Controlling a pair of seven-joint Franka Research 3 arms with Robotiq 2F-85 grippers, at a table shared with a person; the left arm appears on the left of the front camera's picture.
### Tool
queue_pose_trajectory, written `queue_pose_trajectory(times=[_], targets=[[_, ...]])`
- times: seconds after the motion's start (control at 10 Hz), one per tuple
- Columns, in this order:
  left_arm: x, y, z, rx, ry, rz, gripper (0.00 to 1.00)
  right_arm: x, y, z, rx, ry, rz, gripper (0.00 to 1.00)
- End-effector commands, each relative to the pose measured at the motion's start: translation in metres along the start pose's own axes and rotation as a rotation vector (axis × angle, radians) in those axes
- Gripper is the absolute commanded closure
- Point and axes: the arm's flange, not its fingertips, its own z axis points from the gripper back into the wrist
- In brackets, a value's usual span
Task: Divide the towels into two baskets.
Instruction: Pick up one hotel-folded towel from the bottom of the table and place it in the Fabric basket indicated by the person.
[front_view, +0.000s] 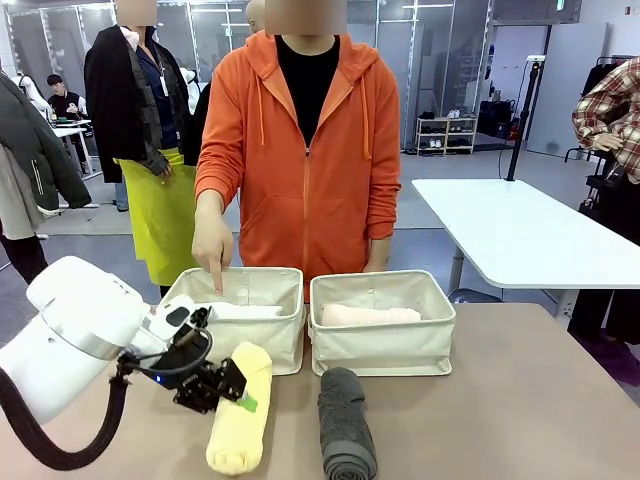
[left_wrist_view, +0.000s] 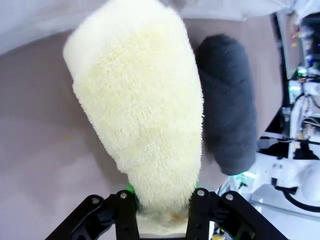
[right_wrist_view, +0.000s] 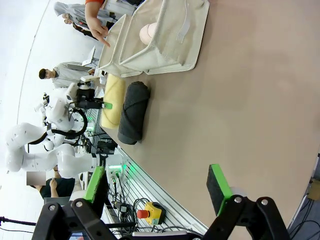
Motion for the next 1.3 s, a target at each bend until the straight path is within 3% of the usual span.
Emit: queue_pose_trajectory(times=[0.0,0.1,0.2,0.3,0.6,0.7,0.8,1.0,1.2], targets=[[-0.012,-0.02,0.062,-0.022,-0.085,-0.097,0.78,-0.001,0.002,0.0,0.0,0.006,0.004,0.0],[-0.008,-0.021,0.082,-0.019,-0.093,-0.12,0.78,-0.001,0.002,0.0,0.0,0.006,0.004,0.0],[-0.004,-0.022,0.104,-0.051,-0.035,-0.193,0.78,-0.001,0.002,0.0,0.0,0.006,0.004,0.0],[0.001,-0.024,0.126,-0.024,-0.028,-0.307,0.78,-0.001,0.002,0.0,0.0,0.006,0.004,0.0],[0.031,-0.031,0.173,0.134,0.144,-0.624,0.78,-0.001,0.002,0.0,0.0,0.006,0.004,0.0],[0.043,-0.032,0.18,0.125,0.25,-0.756,0.78,-0.001,0.002,0.0,0.0,0.006,0.004,0.0],[0.052,-0.037,0.18,0.225,0.32,-0.865,0.78,-0.001,0.002,0.0,0.0,0.006,0.004,0.0],[0.068,-0.048,0.171,0.299,0.38,-1.064,0.78,-0.001,0.002,0.0,0.0,0.006,0.004,0.0],[0.068,-0.055,0.165,0.27,0.428,-1.118,0.78,-0.001,0.002,0.0,0.0,0.006,0.004,0.0]])
